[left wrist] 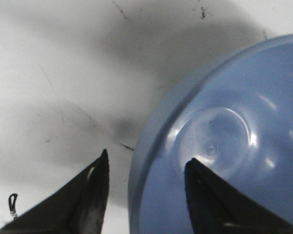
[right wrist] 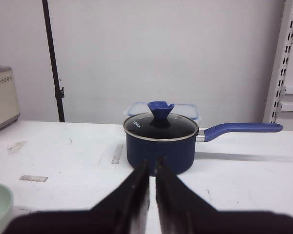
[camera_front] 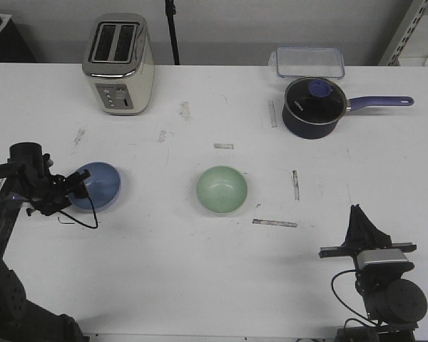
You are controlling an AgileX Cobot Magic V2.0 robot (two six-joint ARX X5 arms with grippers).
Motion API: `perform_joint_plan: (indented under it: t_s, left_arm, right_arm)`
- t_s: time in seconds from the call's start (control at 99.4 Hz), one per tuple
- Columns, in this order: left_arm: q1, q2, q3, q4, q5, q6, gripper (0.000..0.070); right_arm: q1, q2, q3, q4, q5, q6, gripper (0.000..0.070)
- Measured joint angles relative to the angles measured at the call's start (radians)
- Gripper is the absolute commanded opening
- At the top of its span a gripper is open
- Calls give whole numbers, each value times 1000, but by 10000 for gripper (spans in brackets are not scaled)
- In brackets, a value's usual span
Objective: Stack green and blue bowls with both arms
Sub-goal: 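Close the left gripper on the blue bowl's rim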
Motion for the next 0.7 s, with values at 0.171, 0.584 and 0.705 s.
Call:
perform_joint_plan:
  t_s: [0.171,0.584,0.705]
  left_arm:
    - [0,0,0,3,-15,0,65]
    - [-34,-8,0,3,-60,-24,1]
    - [-47,-32,0,0,-61,-47,1]
  right_arm:
    - [0,0,0,0,0,0,15]
    - [0,0,0,0,0,0,15]
    - [0,0,0,0,0,0,15]
